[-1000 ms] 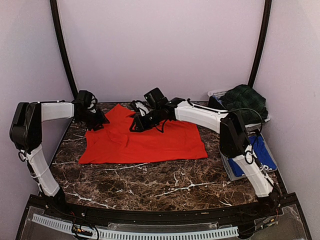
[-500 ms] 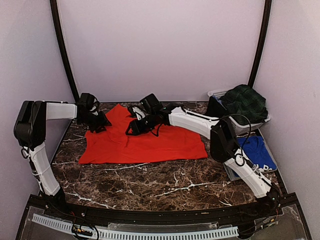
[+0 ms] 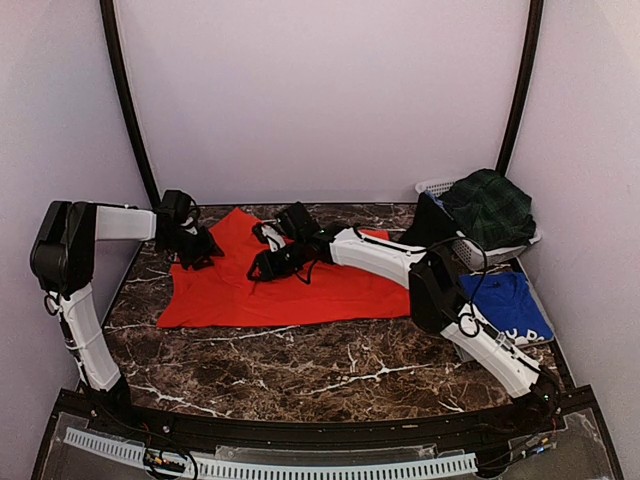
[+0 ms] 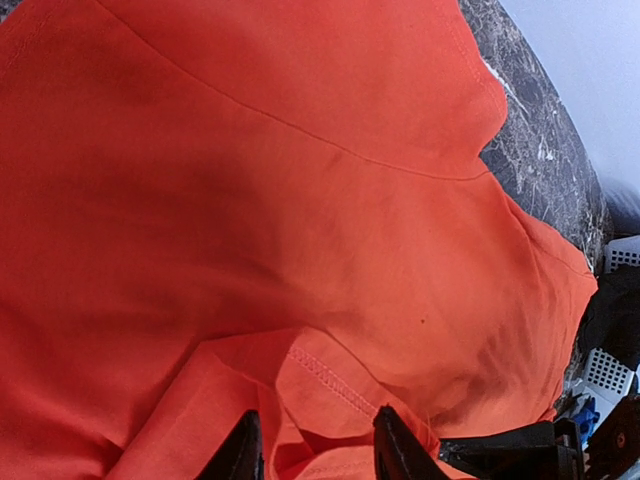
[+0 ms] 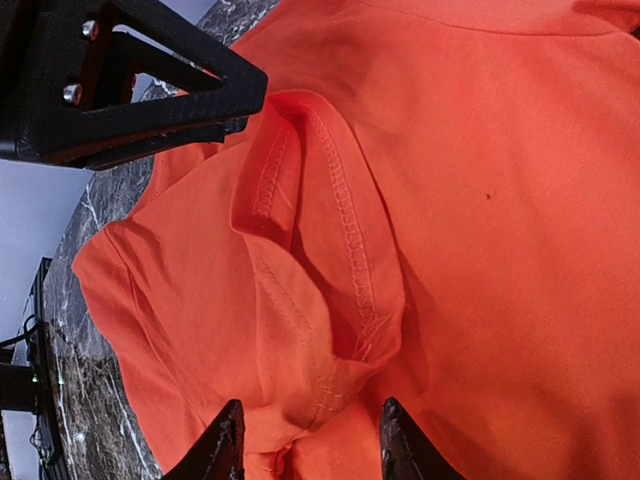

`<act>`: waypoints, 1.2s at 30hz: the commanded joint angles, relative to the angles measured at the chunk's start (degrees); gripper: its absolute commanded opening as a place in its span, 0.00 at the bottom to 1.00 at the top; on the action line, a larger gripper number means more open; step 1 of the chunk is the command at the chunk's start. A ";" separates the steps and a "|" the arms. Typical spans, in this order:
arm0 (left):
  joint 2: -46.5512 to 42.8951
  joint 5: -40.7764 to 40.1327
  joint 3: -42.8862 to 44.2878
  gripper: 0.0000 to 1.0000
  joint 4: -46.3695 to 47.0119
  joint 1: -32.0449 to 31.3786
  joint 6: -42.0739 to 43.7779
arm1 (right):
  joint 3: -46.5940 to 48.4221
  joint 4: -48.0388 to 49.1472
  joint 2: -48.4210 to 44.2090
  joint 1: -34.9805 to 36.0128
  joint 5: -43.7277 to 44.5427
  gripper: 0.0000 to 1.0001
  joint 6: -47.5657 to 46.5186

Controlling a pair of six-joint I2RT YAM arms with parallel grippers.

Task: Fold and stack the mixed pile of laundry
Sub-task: Smooth out the 1/3-folded T-shirt at the center of the board.

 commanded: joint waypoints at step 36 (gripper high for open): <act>2.41 -4.83 1.21 0.00 -5.30 -4.49 -1.36 | -15.95 6.18 -12.13 -1.93 -0.03 0.22 0.74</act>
